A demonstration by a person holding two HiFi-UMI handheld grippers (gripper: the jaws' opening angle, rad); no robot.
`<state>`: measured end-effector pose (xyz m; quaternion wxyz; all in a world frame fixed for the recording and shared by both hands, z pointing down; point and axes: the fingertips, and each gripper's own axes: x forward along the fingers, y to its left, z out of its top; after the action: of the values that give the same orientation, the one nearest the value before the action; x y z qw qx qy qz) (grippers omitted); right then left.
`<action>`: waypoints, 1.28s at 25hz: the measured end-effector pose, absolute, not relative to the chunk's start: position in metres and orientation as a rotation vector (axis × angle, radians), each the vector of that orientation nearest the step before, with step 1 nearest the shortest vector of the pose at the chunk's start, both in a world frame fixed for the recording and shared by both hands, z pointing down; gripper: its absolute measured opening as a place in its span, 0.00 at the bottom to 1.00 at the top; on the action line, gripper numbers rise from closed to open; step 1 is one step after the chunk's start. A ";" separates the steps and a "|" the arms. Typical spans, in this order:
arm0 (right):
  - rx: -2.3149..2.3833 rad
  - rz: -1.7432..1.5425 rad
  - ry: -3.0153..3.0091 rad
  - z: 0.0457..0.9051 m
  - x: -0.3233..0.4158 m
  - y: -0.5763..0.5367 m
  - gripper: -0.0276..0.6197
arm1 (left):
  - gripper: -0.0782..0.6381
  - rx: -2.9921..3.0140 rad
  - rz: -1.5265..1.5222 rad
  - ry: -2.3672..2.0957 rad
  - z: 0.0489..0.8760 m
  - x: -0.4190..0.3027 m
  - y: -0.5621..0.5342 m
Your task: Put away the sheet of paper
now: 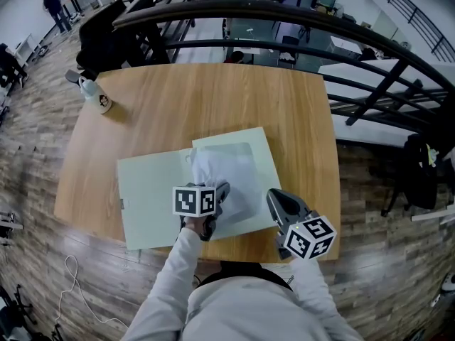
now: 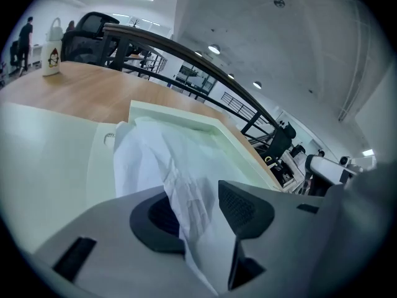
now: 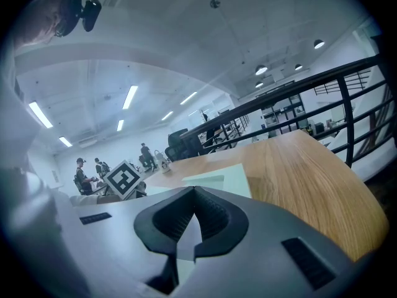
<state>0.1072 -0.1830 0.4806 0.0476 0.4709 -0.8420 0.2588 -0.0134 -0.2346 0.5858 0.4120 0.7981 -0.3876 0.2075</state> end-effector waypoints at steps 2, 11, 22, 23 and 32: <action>1.432 0.786 -2.572 0.479 0.107 -0.183 0.09 | 0.38 2.016 0.533 -0.995 0.583 -0.015 -0.235; 1.410 0.775 -2.590 0.476 0.100 -0.183 0.09 | 0.40 2.031 0.543 -1.073 0.573 -0.033 -0.236; 1.375 0.747 -2.617 0.473 0.088 -0.179 0.09 | 0.42 2.100 0.505 -1.191 0.553 -0.057 -0.239; 1.374 0.744 -2.619 0.473 0.087 -0.178 0.09 | 0.41 2.109 0.483 -1.196 0.549 -0.058 -0.239; 1.370 0.703 -2.626 0.464 0.078 -0.169 0.09 | 0.33 2.197 0.377 -1.316 0.503 -0.078 -0.238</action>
<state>0.0777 -0.1693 0.4641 0.0487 0.4496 -0.8616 0.2306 -0.0778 -0.2376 0.5034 0.2728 0.8166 -0.4890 0.1401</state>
